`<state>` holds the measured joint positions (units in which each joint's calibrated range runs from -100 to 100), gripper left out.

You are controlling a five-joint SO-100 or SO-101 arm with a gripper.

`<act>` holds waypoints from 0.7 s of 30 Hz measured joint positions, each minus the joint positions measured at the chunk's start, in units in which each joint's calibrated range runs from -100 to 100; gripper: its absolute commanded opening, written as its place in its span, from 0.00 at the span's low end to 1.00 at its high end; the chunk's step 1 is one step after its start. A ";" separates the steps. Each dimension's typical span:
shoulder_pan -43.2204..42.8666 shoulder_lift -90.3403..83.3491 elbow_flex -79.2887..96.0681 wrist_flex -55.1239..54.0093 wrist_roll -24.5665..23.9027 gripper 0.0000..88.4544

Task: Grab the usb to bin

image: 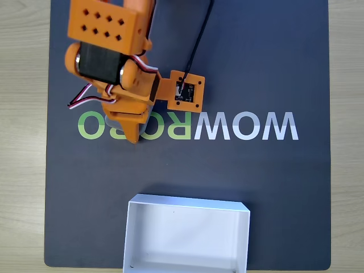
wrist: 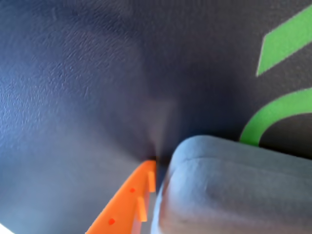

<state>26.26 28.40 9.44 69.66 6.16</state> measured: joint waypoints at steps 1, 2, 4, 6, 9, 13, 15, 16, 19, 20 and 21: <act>0.00 0.28 -0.09 0.17 0.26 0.44; 0.00 0.56 -0.18 0.43 0.26 0.44; 0.00 0.56 -0.18 0.52 0.26 0.44; 0.09 0.56 -0.18 0.52 0.26 0.44; 0.09 0.56 -0.18 0.52 0.21 0.44; 0.18 0.56 -0.18 0.52 -1.31 0.44; 0.44 0.56 -0.18 0.52 -2.15 0.44; 0.62 0.56 -0.18 0.52 -2.67 0.44; 1.15 0.56 -0.18 0.60 -3.88 0.44; 1.15 0.56 -0.18 0.60 -4.04 0.44; 1.15 0.56 -0.18 0.60 -4.14 0.43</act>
<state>27.41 28.95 9.26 70.26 2.02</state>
